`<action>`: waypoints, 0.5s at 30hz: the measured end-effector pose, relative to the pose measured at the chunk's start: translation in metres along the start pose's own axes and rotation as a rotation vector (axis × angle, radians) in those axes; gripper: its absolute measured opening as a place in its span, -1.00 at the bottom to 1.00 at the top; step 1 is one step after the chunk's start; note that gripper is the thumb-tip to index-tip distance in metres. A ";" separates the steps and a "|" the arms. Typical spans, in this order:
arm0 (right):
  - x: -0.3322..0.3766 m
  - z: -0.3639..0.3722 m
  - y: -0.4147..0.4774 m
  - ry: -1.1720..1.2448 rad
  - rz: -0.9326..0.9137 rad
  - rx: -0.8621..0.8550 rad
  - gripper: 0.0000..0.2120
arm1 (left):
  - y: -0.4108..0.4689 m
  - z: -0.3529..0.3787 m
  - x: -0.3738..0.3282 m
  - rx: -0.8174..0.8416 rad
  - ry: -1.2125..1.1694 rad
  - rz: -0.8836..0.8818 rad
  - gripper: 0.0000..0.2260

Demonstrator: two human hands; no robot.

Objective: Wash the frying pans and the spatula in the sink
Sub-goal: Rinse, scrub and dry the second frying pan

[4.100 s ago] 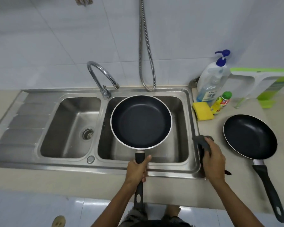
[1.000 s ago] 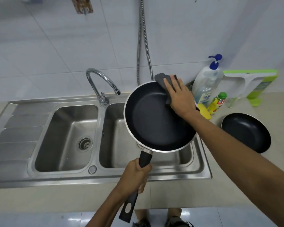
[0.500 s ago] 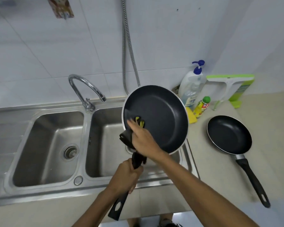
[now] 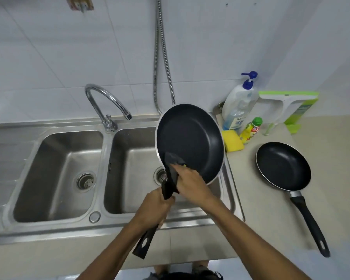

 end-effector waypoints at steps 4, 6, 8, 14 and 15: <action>0.037 -0.001 0.032 0.187 -0.010 -0.099 -0.48 | 0.004 0.005 0.005 -0.013 0.078 -0.042 -0.84; 0.037 -0.014 0.025 0.174 -0.089 -0.076 -0.48 | 0.009 0.004 0.004 -0.024 0.034 -0.063 -0.85; 0.023 -0.030 0.008 0.138 -0.152 -0.082 -0.49 | 0.014 0.000 0.005 -0.058 -0.024 -0.076 -0.83; -0.107 -0.082 -0.071 -0.207 0.042 -0.454 -0.45 | 0.007 -0.008 0.035 -0.060 -0.192 -0.171 -0.79; -0.135 -0.082 -0.082 -0.244 0.148 -0.450 -0.45 | 0.004 -0.006 0.038 -0.050 -0.211 -0.166 -0.78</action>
Point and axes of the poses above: each hand's wrist, its own y-axis towards the middle knuckle, its own z-axis out of the palm, x = y × z, the point moved 1 cm from there along y, towards the middle knuckle, and after that the axes turned 5 degrees about y, right-handed, at the moved point
